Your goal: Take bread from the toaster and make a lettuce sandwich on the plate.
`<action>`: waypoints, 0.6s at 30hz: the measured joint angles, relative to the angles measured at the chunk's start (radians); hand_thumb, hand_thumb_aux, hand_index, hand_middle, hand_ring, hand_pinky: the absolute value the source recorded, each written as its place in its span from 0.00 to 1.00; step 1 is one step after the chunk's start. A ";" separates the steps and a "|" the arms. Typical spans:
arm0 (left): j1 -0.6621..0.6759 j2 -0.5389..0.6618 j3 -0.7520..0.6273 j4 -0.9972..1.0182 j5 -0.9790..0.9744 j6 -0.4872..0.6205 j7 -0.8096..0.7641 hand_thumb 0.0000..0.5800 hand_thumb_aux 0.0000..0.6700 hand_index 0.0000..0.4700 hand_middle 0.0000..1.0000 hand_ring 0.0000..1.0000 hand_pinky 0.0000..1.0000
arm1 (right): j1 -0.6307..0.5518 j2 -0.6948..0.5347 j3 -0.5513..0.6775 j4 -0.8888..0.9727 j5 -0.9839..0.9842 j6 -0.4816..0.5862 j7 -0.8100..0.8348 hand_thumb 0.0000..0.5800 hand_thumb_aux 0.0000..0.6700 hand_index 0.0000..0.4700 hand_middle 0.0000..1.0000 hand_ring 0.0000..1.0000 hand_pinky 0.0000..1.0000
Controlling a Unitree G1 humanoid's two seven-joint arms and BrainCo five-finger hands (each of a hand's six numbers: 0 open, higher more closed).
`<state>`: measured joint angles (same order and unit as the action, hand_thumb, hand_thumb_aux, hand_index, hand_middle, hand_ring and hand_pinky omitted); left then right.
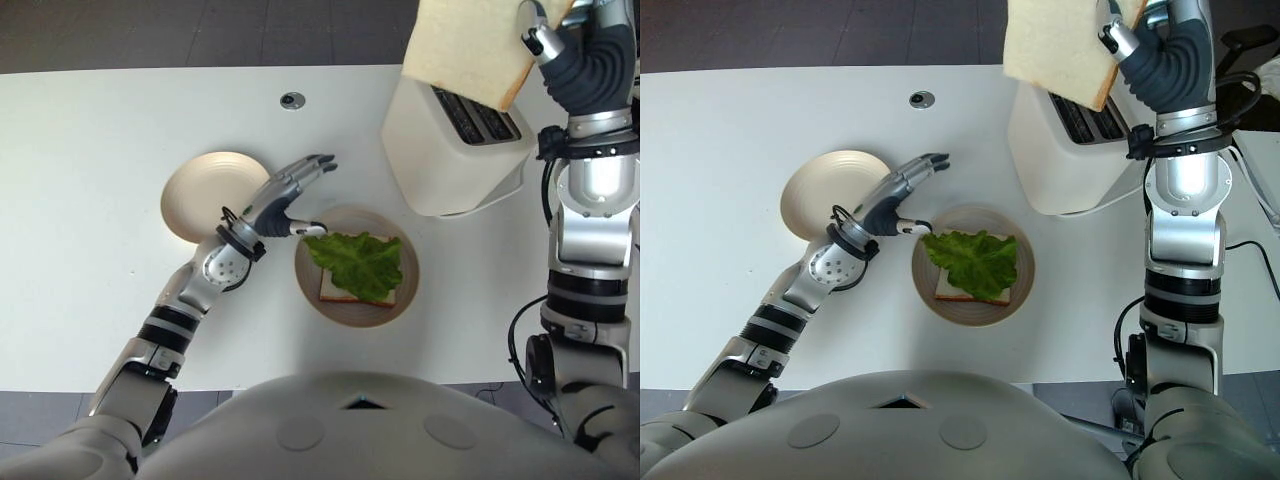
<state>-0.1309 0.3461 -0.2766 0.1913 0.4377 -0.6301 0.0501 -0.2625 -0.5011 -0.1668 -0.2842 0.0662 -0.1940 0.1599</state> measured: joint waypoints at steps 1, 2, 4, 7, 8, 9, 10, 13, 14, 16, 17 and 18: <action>0.001 -0.008 0.020 -0.001 -0.031 -0.004 0.006 0.00 0.00 0.00 0.00 0.00 0.00 | 0.027 0.012 0.001 -0.019 0.066 0.023 0.033 1.00 1.00 1.00 1.00 1.00 1.00; 0.002 -0.012 0.040 -0.002 -0.052 -0.004 0.011 0.00 0.00 0.00 0.00 0.00 0.00 | 0.056 0.024 0.003 -0.034 0.117 0.046 0.058 1.00 1.00 1.00 1.00 1.00 1.00; 0.007 -0.018 0.083 -0.010 -0.095 -0.004 0.023 0.00 0.00 0.00 0.00 0.00 0.00 | 0.133 0.058 0.008 -0.077 0.231 0.104 0.104 1.00 1.00 1.00 1.00 1.00 1.00; 0.022 -0.032 0.119 -0.035 -0.150 -0.013 0.024 0.00 0.00 0.00 0.00 0.00 0.00 | 0.269 0.109 0.050 -0.138 0.361 0.193 0.149 1.00 1.00 1.00 1.00 1.00 1.00; 0.026 -0.037 0.130 -0.046 -0.171 -0.018 0.023 0.00 0.00 0.00 0.00 0.00 0.00 | 0.324 0.130 0.075 -0.151 0.391 0.225 0.161 1.00 1.00 1.00 1.00 1.00 1.00; 0.030 -0.040 0.145 -0.061 -0.195 -0.025 0.020 0.00 0.00 0.00 0.00 0.00 0.00 | 0.394 0.150 0.102 -0.152 0.415 0.266 0.177 1.00 1.00 1.00 1.00 1.00 1.00; 0.035 -0.045 0.156 -0.072 -0.218 -0.034 0.017 0.00 0.00 0.00 0.00 0.00 0.00 | 0.435 0.161 0.120 -0.153 0.438 0.293 0.184 1.00 1.00 1.00 1.00 1.00 1.00; 0.065 -0.054 0.166 -0.109 -0.309 -0.069 -0.021 0.00 0.00 0.00 0.00 0.00 0.00 | 0.510 0.178 0.149 -0.134 0.445 0.340 0.204 1.00 1.00 1.00 1.00 1.00 1.00; 0.070 -0.055 0.166 -0.120 -0.326 -0.081 -0.035 0.00 0.00 0.00 0.00 0.00 0.00 | 0.528 0.184 0.159 -0.122 0.444 0.346 0.209 1.00 1.00 1.00 1.00 1.00 1.00; 0.087 -0.055 0.156 -0.148 -0.360 -0.116 -0.070 0.00 0.00 0.00 0.00 0.00 0.00 | 0.555 0.201 0.185 -0.081 0.420 0.345 0.219 1.00 1.00 1.00 1.00 1.00 1.00; 0.096 -0.055 0.146 -0.160 -0.372 -0.133 -0.089 0.00 0.00 0.00 0.00 0.00 0.00 | 0.570 0.207 0.204 -0.056 0.398 0.342 0.224 1.00 1.00 1.00 1.00 1.00 1.00; 0.108 -0.055 0.135 -0.175 -0.383 -0.149 -0.111 0.00 0.00 0.00 0.00 0.00 0.00 | 0.584 0.210 0.217 -0.026 0.369 0.336 0.230 1.00 1.00 1.00 1.00 1.00 1.00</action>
<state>-0.0234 0.2911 -0.1412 0.0166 0.0547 -0.7792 -0.0609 0.3220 -0.2906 0.0503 -0.3102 0.4347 0.1420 0.3894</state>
